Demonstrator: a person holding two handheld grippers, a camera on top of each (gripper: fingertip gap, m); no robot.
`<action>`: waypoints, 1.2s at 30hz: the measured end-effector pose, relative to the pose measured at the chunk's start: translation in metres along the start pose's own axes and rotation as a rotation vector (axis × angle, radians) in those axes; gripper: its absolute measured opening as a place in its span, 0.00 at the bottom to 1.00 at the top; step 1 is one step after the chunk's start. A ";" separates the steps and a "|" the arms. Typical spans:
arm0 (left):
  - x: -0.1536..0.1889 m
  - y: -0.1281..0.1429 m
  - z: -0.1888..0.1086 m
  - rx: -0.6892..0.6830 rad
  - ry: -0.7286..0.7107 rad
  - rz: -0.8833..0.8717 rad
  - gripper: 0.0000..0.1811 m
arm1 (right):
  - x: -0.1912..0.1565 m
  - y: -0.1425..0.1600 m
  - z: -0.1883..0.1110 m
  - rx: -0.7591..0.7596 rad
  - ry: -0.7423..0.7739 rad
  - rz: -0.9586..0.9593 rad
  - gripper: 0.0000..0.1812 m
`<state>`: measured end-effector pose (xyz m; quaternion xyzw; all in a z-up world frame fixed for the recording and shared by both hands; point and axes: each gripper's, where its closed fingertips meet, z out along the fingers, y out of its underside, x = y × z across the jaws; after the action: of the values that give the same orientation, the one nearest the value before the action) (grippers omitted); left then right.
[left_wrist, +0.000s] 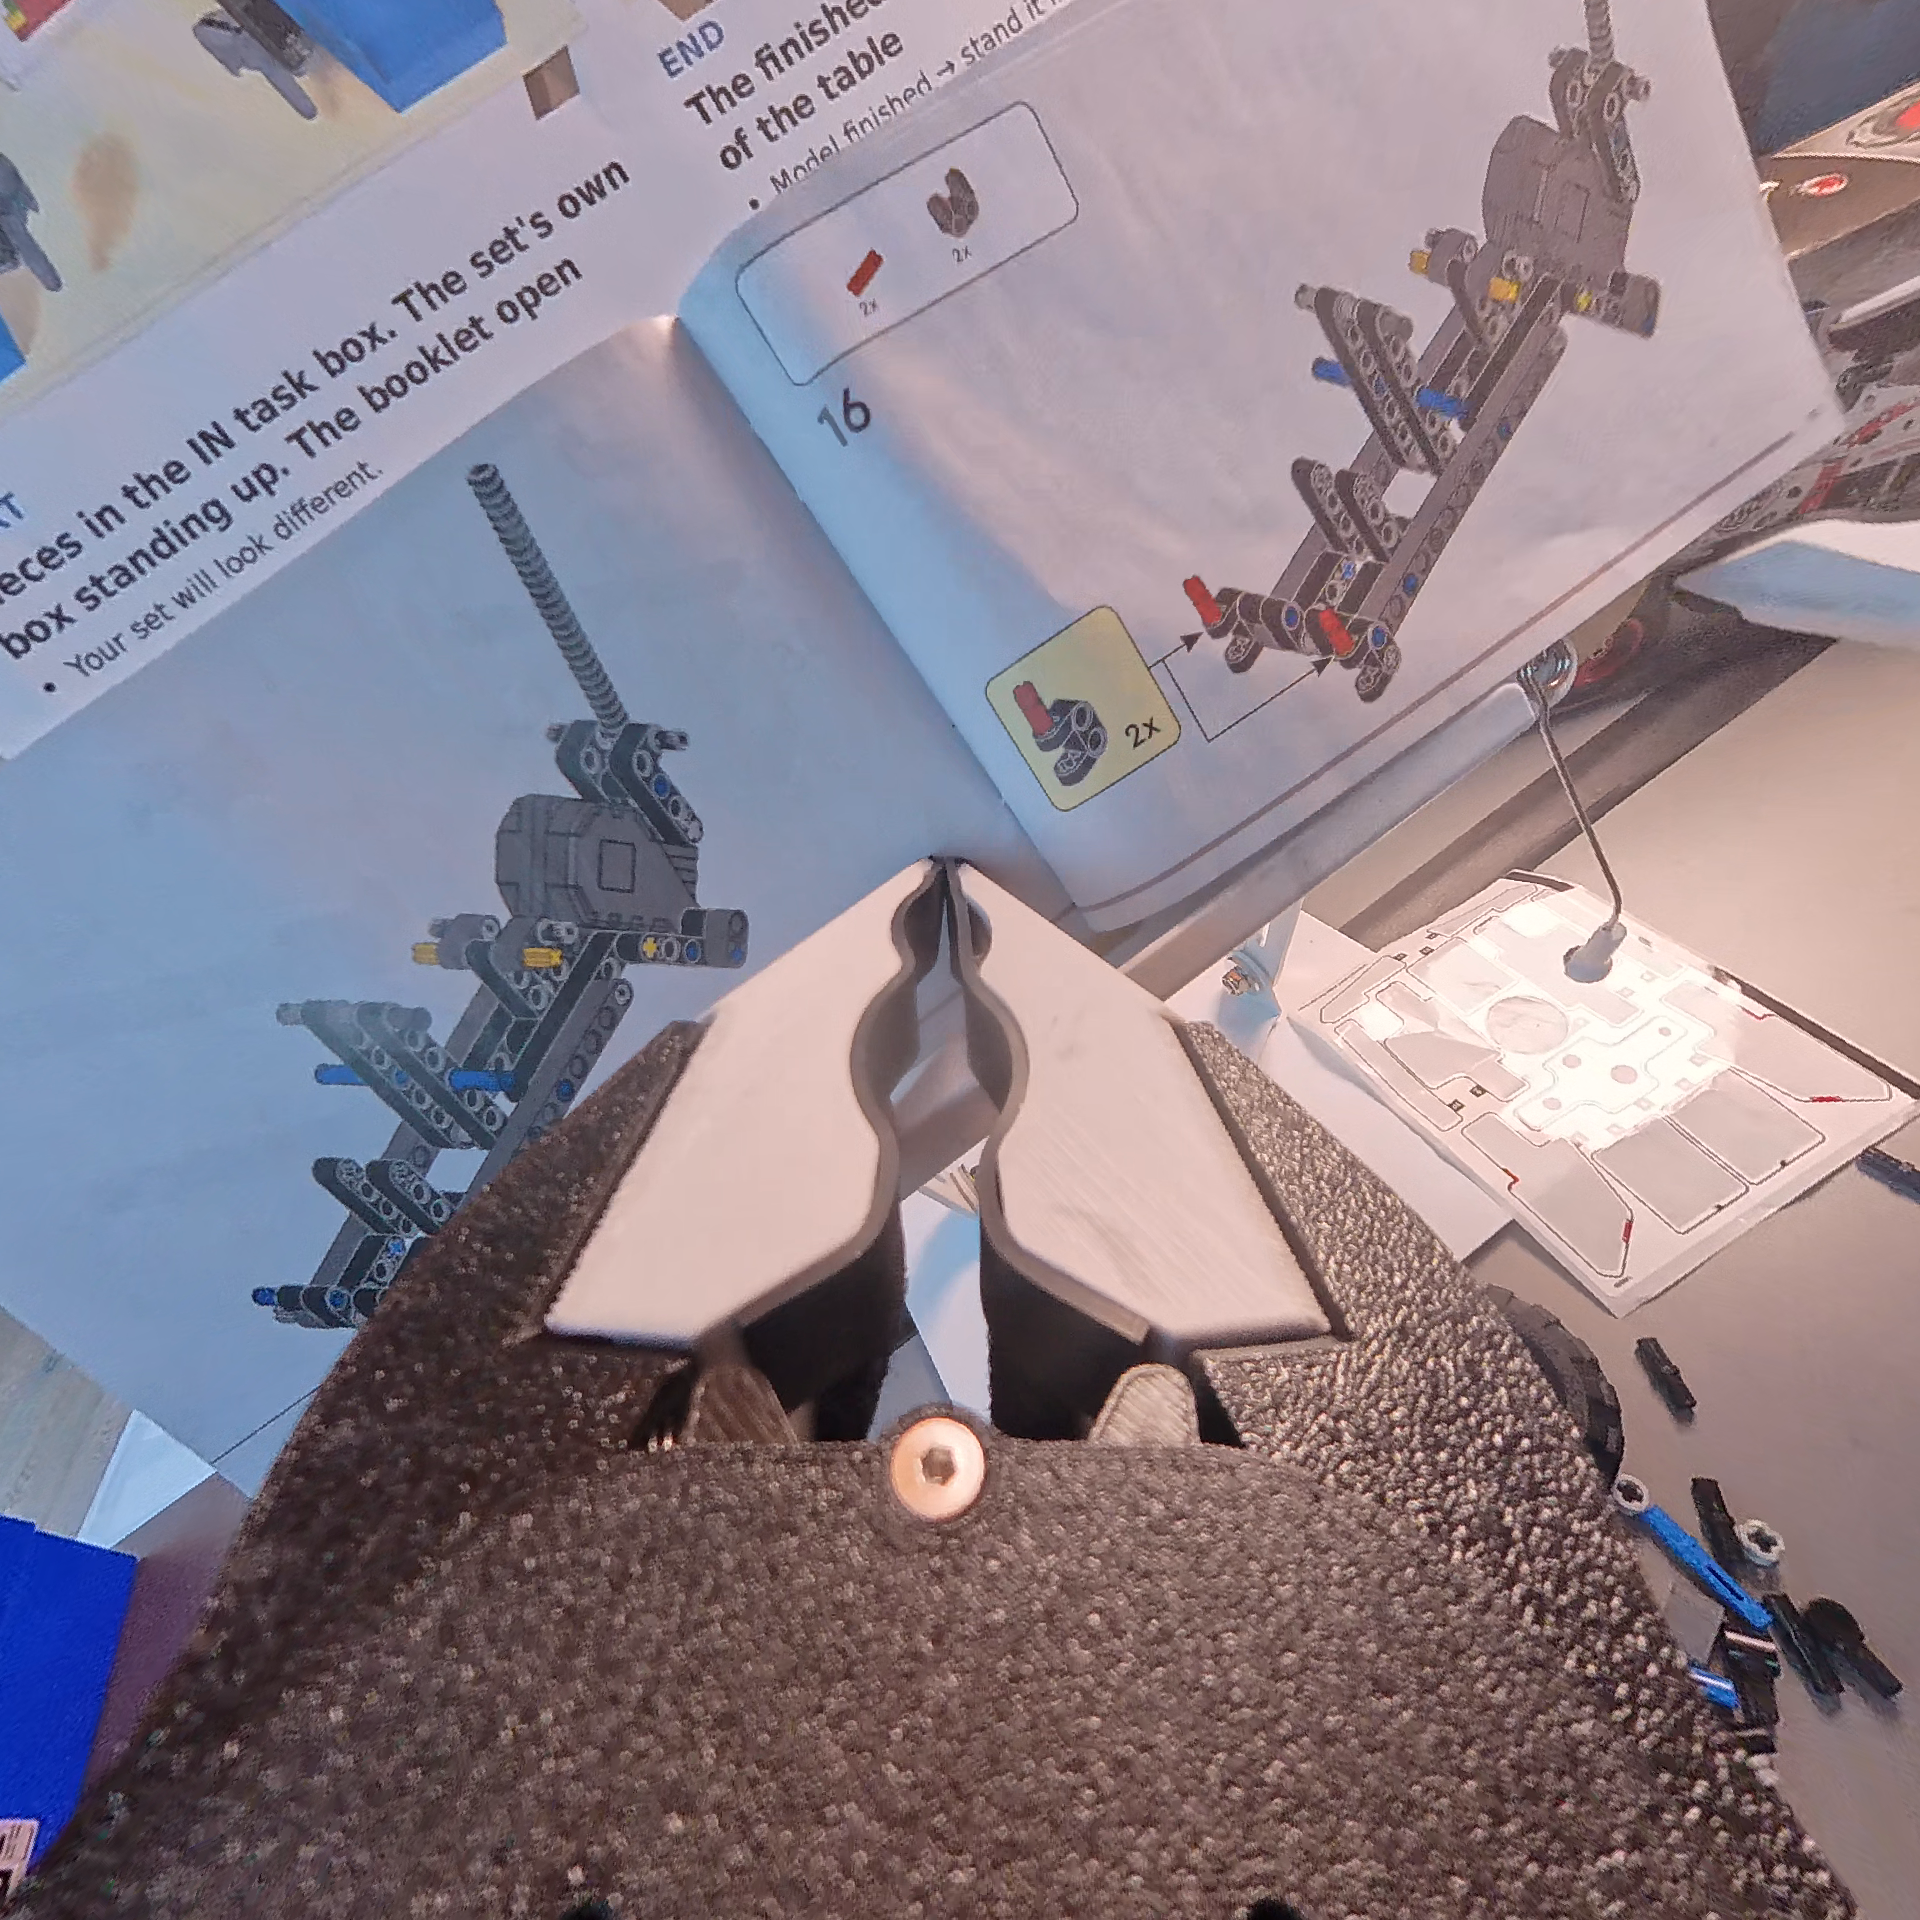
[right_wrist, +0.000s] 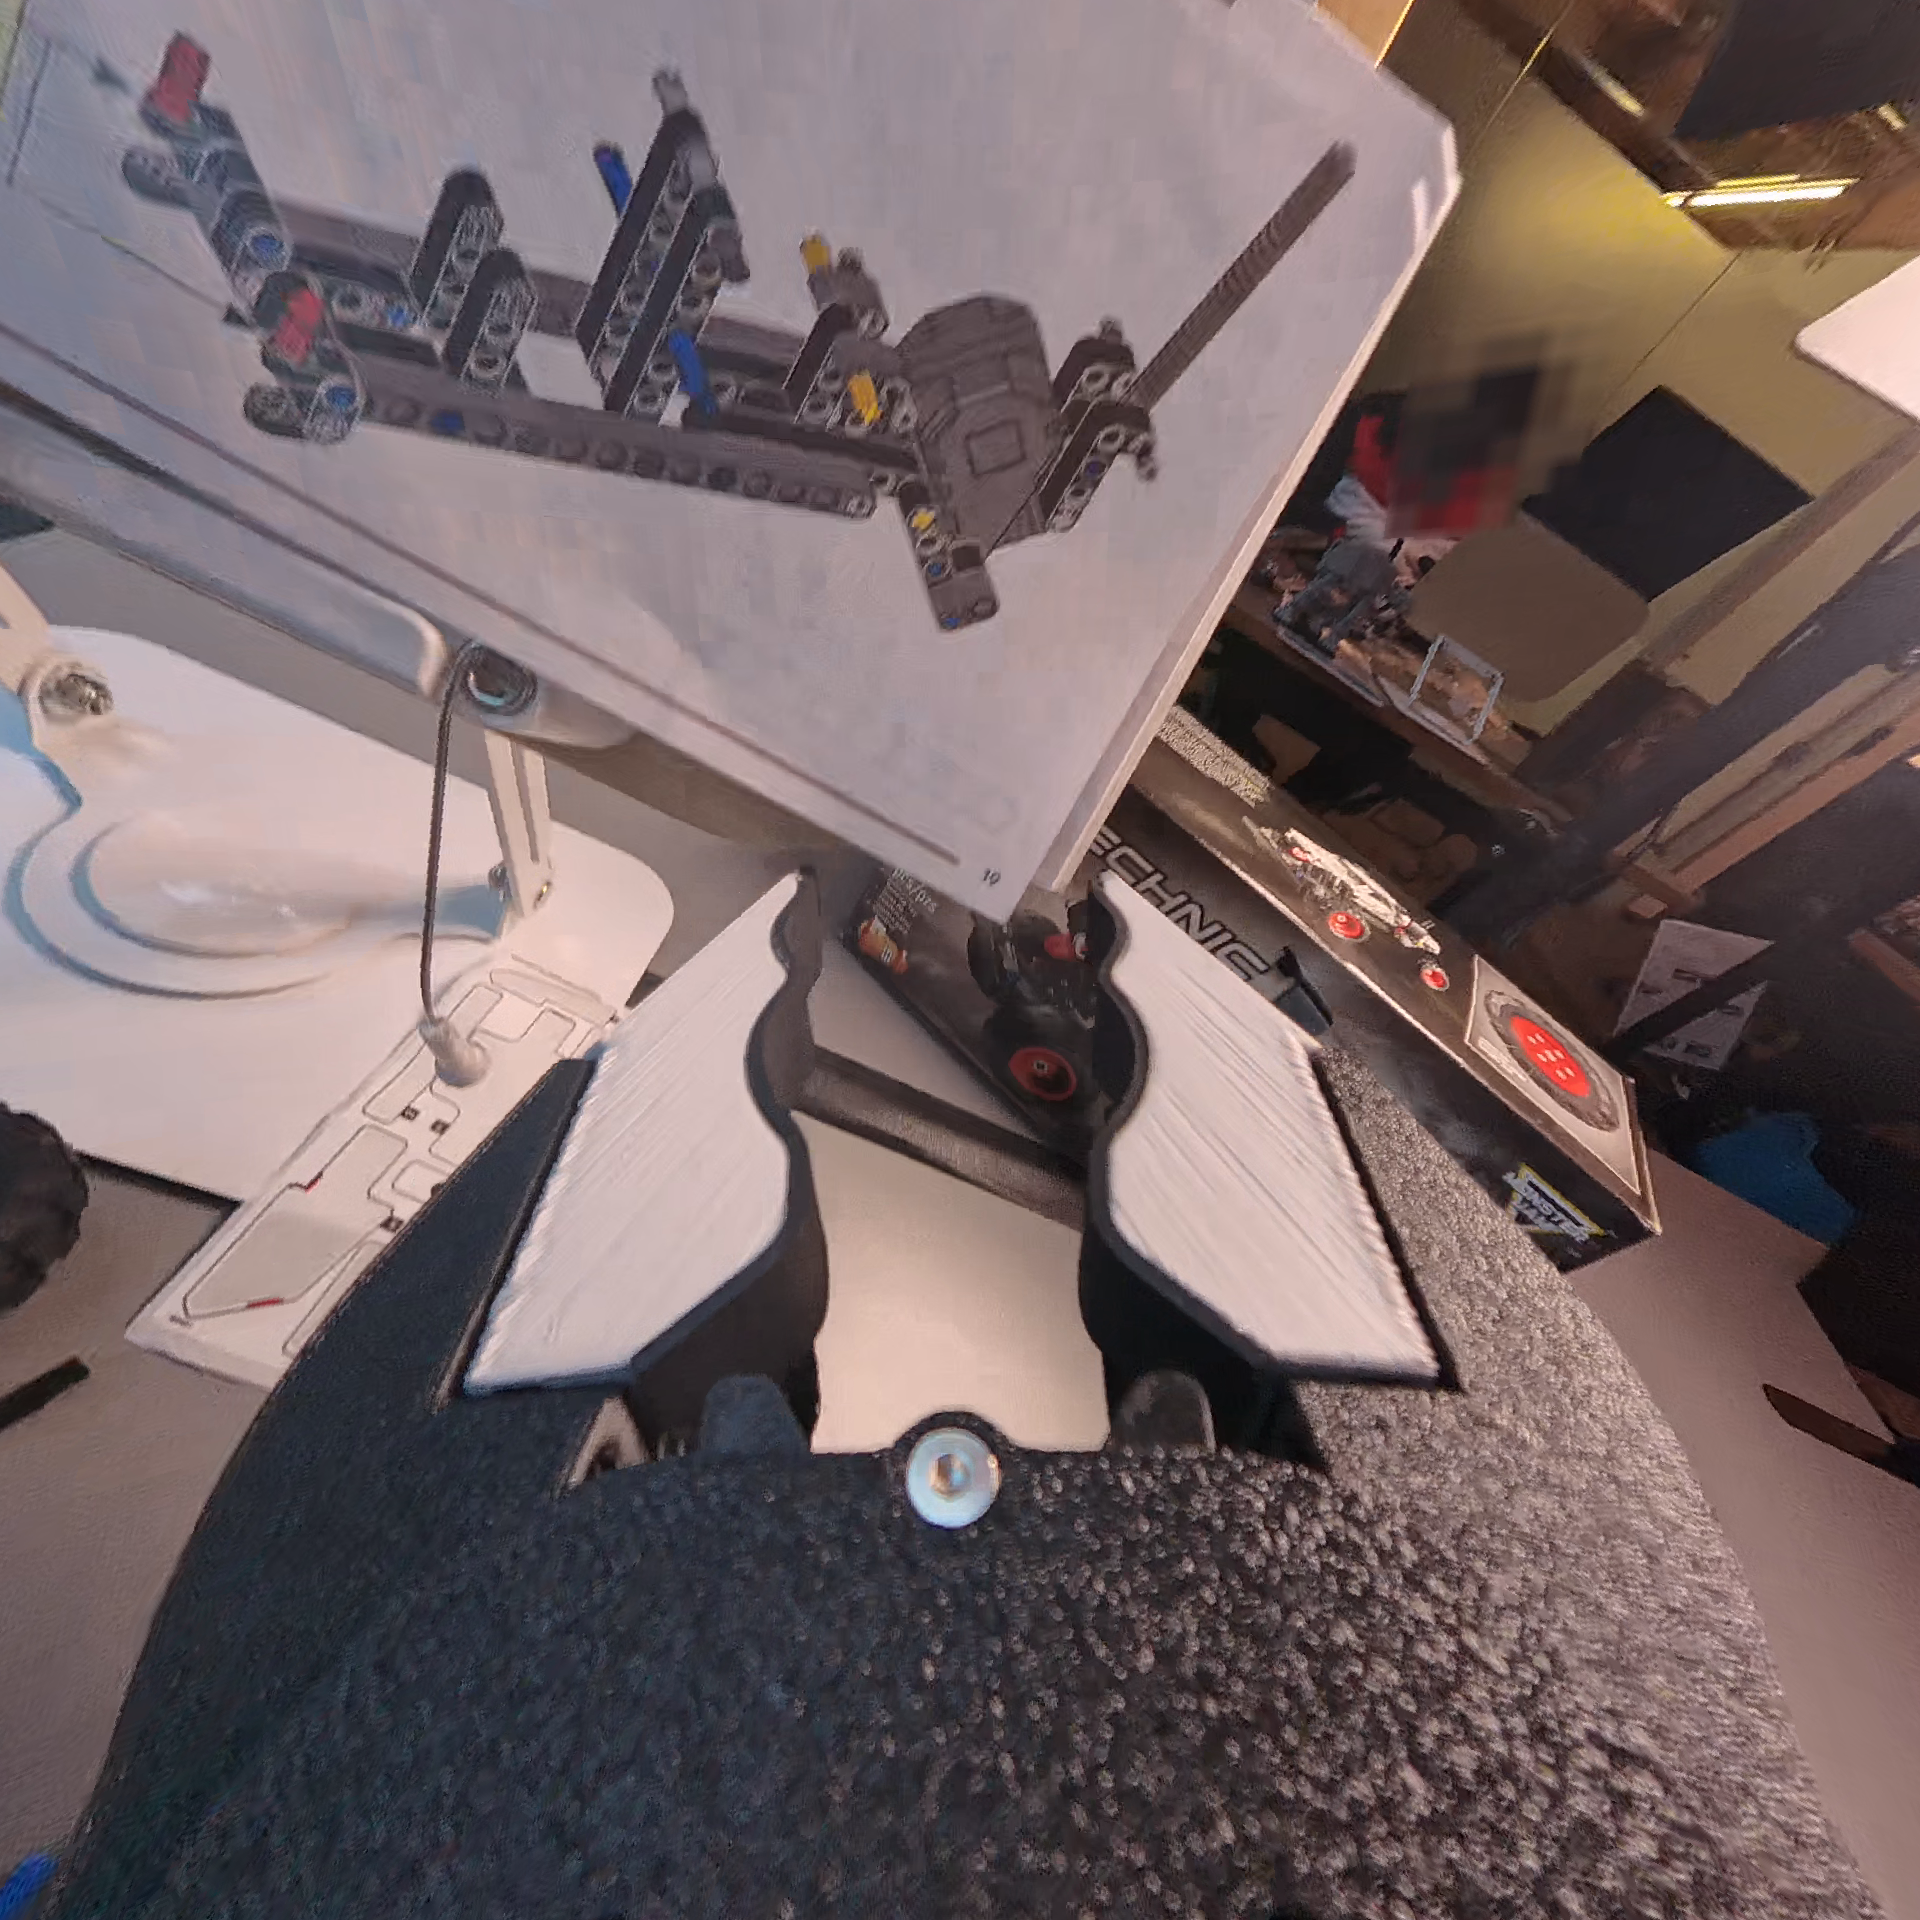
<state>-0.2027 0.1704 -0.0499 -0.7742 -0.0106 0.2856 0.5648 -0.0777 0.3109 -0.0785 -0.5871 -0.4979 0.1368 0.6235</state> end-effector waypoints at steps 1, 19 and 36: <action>0.000 0.000 0.000 0.002 0.001 -0.001 0.00 | -0.002 0.004 -0.001 -0.006 -0.012 -0.007 0.29; -0.006 0.002 0.000 -0.014 -0.043 0.099 0.00 | -0.054 -0.071 0.006 0.208 -0.180 -0.012 0.02; -0.015 0.005 -0.010 -0.005 -0.036 0.056 0.01 | -0.034 -0.042 0.002 0.222 -0.186 0.074 0.03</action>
<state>-0.2117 0.1549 -0.0456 -0.7702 0.0002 0.3153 0.5544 -0.1123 0.2752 -0.0581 -0.5172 -0.5134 0.2678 0.6302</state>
